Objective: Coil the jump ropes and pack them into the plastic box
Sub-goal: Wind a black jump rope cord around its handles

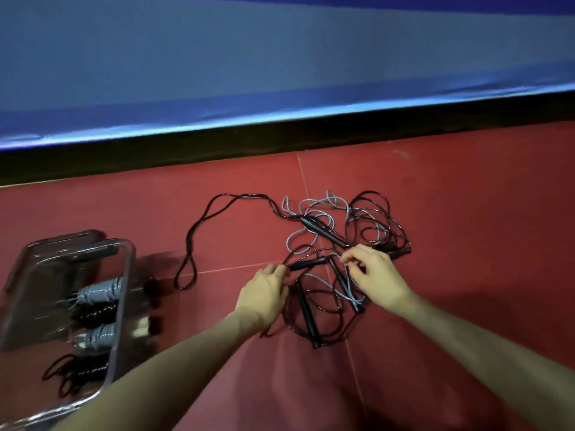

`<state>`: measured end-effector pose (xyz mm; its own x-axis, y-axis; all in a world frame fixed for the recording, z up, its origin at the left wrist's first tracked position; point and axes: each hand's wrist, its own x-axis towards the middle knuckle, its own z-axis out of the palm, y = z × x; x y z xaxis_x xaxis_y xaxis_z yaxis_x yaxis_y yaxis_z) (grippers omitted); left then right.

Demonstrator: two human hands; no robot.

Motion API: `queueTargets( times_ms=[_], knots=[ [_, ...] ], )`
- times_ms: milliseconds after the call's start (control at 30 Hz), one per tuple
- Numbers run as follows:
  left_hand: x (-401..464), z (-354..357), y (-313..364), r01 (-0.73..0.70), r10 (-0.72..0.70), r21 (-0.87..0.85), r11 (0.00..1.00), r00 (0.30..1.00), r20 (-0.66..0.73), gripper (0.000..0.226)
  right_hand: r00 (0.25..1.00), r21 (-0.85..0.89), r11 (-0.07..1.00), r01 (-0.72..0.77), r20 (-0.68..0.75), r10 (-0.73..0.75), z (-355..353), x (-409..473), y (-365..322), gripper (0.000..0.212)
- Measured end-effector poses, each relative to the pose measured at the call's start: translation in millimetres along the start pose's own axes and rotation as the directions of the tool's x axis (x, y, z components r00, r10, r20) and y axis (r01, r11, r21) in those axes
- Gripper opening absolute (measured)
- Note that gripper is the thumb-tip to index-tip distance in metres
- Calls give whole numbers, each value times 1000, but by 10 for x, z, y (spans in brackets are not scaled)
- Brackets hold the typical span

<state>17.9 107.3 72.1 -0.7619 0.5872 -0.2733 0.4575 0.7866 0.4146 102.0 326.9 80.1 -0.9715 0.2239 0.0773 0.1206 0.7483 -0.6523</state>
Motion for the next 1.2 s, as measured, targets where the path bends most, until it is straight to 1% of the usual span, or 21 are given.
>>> queueTargets(
  times_ms=[100,167,267,333,400,467,533,600,700,767,833,867,933,1000,1033,1133,1200],
  knots=[
    [138,197,-167,52,-50,49,997,998,-35,27,1000,-3,1000,-11,0,11,290,-115,112,18],
    [235,274,-250,91,-87,85,992,995,-53,33,999,8,1000,-7,43,6,493,-216,143,17],
    [386,293,-280,90,-93,93,992,995,26,51,982,6,1000,-24,188,23,751,-351,148,15],
    [495,295,-279,73,-77,66,995,995,67,55,958,-10,999,-50,282,51,861,-395,134,11],
    [556,324,-287,53,-57,55,997,996,68,52,941,-77,994,-74,326,95,935,-406,106,17],
    [550,366,-311,49,-58,117,992,996,71,45,934,-200,976,-87,323,150,1002,-401,69,29],
    [485,407,-338,71,-90,188,980,991,95,39,924,-316,946,-78,333,187,1054,-405,20,37],
    [412,439,-373,101,-125,204,974,986,111,33,907,-406,912,-57,361,217,1091,-398,-28,41],
    [362,467,-429,132,-151,136,982,979,140,33,885,-455,886,-89,372,280,1118,-358,-70,48],
    [347,457,-469,160,-167,63,985,979,119,33,888,-459,881,-118,348,301,1132,-352,-83,47],
    [343,417,-516,196,-195,-16,981,979,52,31,895,-419,891,-174,309,320,1115,-356,-89,42],
    [340,390,-539,224,-224,-66,972,974,18,30,893,-372,902,-221,294,340,1097,-359,-84,39],
    [322,316,-579,301,-308,-169,939,951,-19,31,886,-223,919,-325,268,378,1043,-353,-75,29],
    [290,234,-603,366,-388,-229,902,919,-60,33,889,-45,921,-388,244,386,988,-332,-52,20],
    [279,194,-613,388,-422,-253,886,901,-97,35,891,43,910,-411,227,392,967,-310,-41,19],
    [215,67,-680,406,-483,-324,855,851,-207,35,874,262,838,-479,233,427,885,-226,-49,19],
    [147,-15,-751,381,-461,-312,870,853,-243,32,892,327,830,-452,192,410,828,-165,-87,18]
  ],
)
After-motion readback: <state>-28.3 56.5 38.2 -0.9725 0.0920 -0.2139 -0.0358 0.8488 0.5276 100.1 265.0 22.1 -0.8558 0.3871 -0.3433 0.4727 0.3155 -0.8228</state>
